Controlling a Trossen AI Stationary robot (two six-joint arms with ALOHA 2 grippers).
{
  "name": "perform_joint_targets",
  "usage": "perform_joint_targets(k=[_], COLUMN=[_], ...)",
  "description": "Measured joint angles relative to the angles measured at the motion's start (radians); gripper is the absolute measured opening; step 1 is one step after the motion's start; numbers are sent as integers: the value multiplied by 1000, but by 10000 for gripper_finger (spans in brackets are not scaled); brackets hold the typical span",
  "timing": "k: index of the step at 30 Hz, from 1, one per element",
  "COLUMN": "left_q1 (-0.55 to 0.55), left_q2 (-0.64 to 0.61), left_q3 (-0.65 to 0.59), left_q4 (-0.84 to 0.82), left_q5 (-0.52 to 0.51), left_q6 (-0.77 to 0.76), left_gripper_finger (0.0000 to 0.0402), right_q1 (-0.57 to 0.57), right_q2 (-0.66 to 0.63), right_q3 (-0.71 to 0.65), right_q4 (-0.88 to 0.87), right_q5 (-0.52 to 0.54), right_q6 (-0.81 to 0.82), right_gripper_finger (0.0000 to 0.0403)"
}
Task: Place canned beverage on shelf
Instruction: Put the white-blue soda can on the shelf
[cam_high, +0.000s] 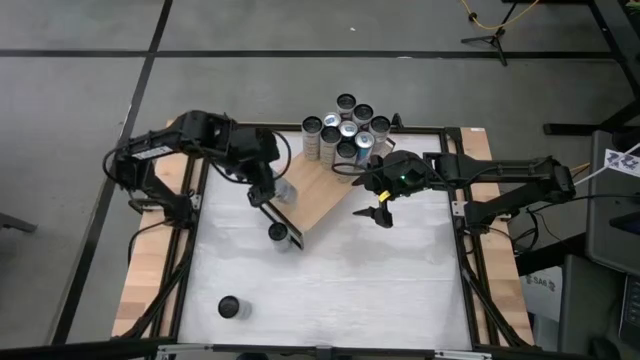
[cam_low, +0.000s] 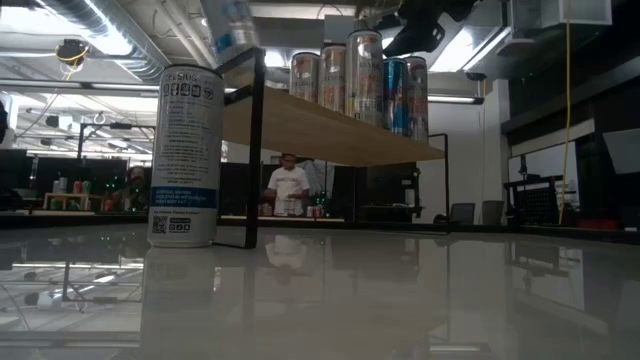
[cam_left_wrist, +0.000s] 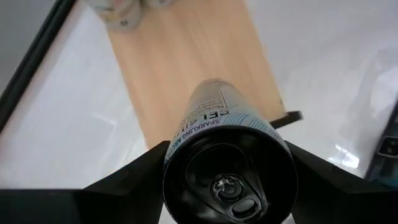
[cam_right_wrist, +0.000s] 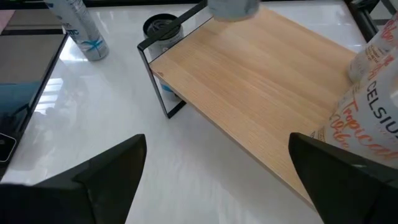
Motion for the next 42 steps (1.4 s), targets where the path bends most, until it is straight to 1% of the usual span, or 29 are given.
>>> perform_joint_targets(k=[3,6,12,18,24,42], left_q1=[27,48,70,71,71,71], left_q2=[2,11,41,83,97,107], left_q3=[-5,-5,-7,-7,-7,-8], left_q4=[28,11,17,17,15,17], left_q5=[3,2,4,33,52,53], left_q6=[37,67,84,115,150,154], left_gripper_finger=[247,247,247,247,247,248], right_q1=[0,0,0,0,0,0], right_q2=[0,0,0,0,0,0], right_q3=[0,0,0,0,0,0], right_q4=[0,0,0,0,0,0], right_q5=[0,0,0,0,0,0], right_q6=[0,0,0,0,0,0], right_gripper_finger=[388,388,388,388,388,388])
